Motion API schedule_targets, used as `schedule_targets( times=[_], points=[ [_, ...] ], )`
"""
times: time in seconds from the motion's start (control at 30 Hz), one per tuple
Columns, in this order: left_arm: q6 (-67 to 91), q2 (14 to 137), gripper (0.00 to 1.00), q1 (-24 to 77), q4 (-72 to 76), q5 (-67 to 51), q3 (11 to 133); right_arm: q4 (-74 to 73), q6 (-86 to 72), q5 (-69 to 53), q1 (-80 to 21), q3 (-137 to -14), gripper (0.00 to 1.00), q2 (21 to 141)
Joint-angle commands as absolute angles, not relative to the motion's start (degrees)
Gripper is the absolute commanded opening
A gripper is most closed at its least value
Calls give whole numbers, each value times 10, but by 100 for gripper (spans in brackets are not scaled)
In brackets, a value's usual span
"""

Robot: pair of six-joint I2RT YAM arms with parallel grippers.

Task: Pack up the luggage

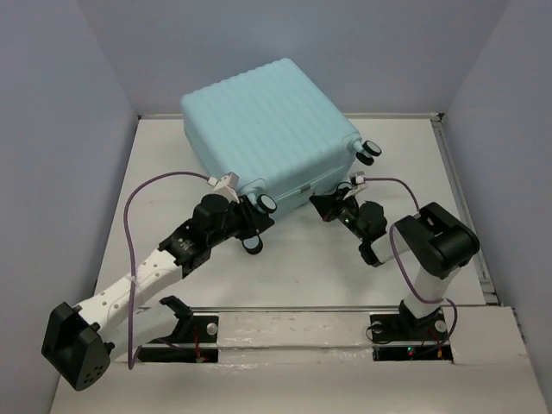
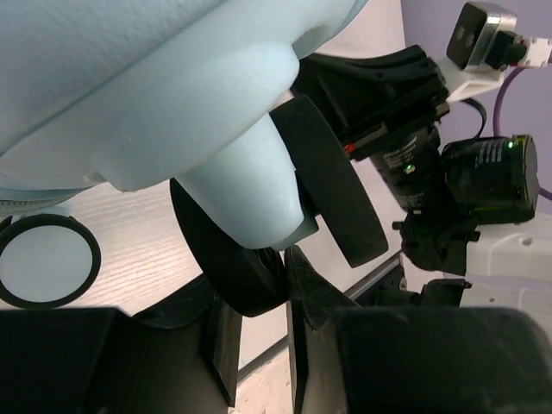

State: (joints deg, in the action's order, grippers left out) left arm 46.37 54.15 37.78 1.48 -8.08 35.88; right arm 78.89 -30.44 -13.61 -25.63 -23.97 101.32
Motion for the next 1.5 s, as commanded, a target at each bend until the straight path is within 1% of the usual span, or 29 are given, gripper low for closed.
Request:
schedule_targets(
  times=[0.0,0.03,0.07,0.17,0.2,0.33,0.43,0.47,0.57,0.67,0.73,0.87,0.9,0.93,0.97,1.0,1.03,1.07,1.1,1.13,1.17,1.2,1.23,1.3,1.33,1.37,1.4,1.43,1.47],
  points=[
    [425,555,6,372,188,-71,424,813,-247,-122,-398,-241,7,1009],
    [425,556,6,372,189,-76,433,783,-242,-100,-429,-250,7,1011],
    [426,559,6,372,192,-81,439,771,-239,-93,-489,-275,7,1018],
    [427,568,6,371,194,-101,468,750,-246,-87,-571,-317,7,1037],
    [430,569,6,372,192,-106,484,746,-250,-88,-617,-350,7,1053],
    [455,558,6,372,203,-137,504,773,-276,-86,-681,-400,7,1087],
    [487,538,6,372,231,-174,494,872,-328,-90,-687,-436,7,1141],
    [514,528,6,372,242,-182,489,911,-340,-71,-687,-462,7,1170],
    [548,512,6,373,274,-199,469,923,-352,-8,-687,-521,7,1201],
    [558,492,6,373,288,-186,447,983,-402,46,-687,-539,7,1222],
    [567,485,6,374,302,-183,437,983,-445,73,-693,-547,7,1224],
    [579,476,6,374,326,-173,430,984,-429,69,-699,-534,7,1215],
    [578,472,6,374,327,-164,424,984,-418,72,-699,-508,14,1202],
    [577,461,6,374,327,-156,417,983,-404,68,-699,-491,24,1191],
    [575,454,7,374,322,-148,411,979,-387,65,-699,-470,46,1178],
    [570,447,12,374,314,-138,404,970,-383,64,-699,-447,57,1163],
    [559,440,22,374,303,-115,394,957,-380,64,-699,-423,64,1147],
    [555,427,27,374,295,-104,388,914,-377,65,-699,-375,70,1109],
    [550,421,30,374,279,-92,382,888,-374,62,-699,-354,77,1088],
    [547,417,32,373,273,-84,377,857,-360,62,-699,-334,79,1068],
    [537,411,38,374,268,-70,367,780,-352,75,-699,-300,83,1018],
    [534,408,42,374,265,-66,363,740,-352,81,-699,-286,84,991],
    [529,404,49,372,260,-57,355,661,-338,98,-699,-273,85,932],
    [522,400,54,373,251,-48,348,577,-331,127,-699,-243,88,865],
    [520,396,58,372,249,-39,341,483,-324,141,-699,-240,88,831],
    [517,394,60,372,247,-35,338,431,-319,167,-699,-241,89,797],
    [508,391,61,371,243,-32,337,383,-313,186,-699,-250,91,733],
    [505,389,62,372,241,-25,333,334,-311,202,-699,-258,91,703],
    [500,385,63,372,238,-22,328,257,-309,230,-699,-267,93,651]
  ],
)
